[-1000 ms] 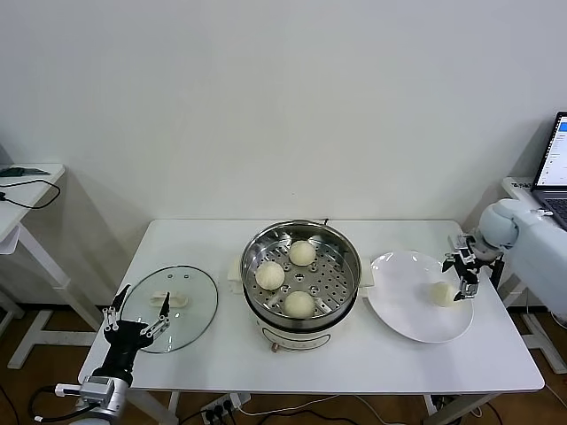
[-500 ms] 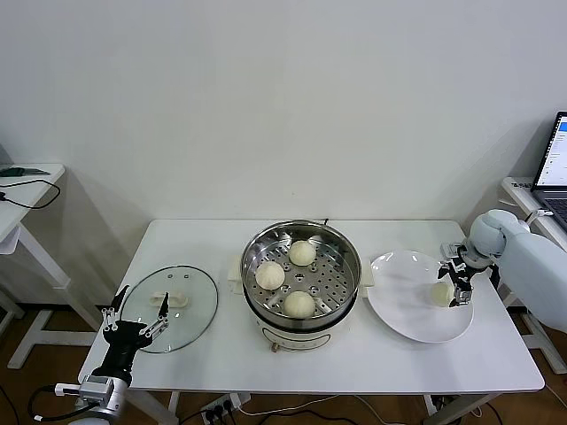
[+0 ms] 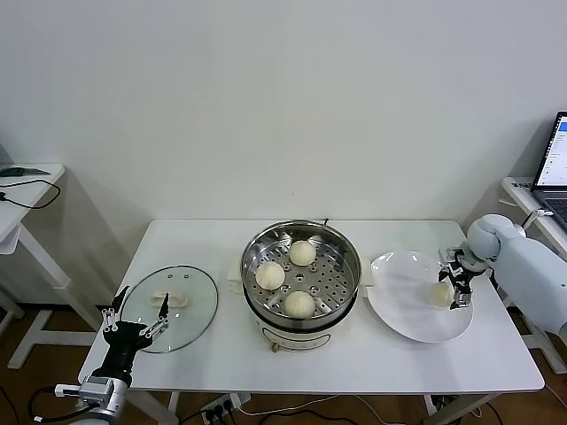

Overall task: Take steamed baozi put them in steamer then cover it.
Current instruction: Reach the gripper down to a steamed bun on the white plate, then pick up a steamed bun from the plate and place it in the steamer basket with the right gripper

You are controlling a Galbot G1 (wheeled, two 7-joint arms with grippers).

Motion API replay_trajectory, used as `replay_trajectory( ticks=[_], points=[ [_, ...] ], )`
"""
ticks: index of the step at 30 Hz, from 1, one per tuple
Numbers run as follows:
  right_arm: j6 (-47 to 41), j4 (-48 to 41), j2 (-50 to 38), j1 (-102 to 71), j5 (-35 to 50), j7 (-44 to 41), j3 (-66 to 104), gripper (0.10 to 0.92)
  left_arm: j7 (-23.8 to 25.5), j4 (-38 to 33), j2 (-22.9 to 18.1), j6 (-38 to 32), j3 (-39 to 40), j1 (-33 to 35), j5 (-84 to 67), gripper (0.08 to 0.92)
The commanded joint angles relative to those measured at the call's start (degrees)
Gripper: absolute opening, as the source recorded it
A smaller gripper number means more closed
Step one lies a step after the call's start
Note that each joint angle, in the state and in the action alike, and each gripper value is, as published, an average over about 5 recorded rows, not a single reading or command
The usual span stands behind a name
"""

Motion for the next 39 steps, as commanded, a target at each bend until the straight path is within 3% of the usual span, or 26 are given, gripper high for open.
replay_trajectory(
  ticks=[1,10,20,28,39],
  points=[
    [0.3,-0.4,0.3,-0.3,-1.1,0.1,0.8,0.822,0.0,-0.1,0.1,0.0,-0.2,0.1,0.0,0.823],
    [0.3,0.0,0.5,-0.3,-1.1,-0.1,0.8,0.703,-0.1,-0.1,0.0,-0.1,0.0,0.0,0.0,0.823],
    [-0.3,3.1,-1.1,0.3,1.0,-0.7,-0.1,0.688,-0.2,-0.4,-0.1,0.0,0.1,0.0,0.1,0.823],
    [-4.9,15.7,-9.2,11.5,15.2,-2.8,-12.7,0.679,-0.4,-1.5,0.0,0.3,0.3,0.1,0.1,0.823],
    [-18.9,36.6,-16.3,48.6,39.1,-2.8,-47.9,0.679,-0.4,-1.5,0.3,0.2,0.2,0.1,0.0,0.823]
  ],
)
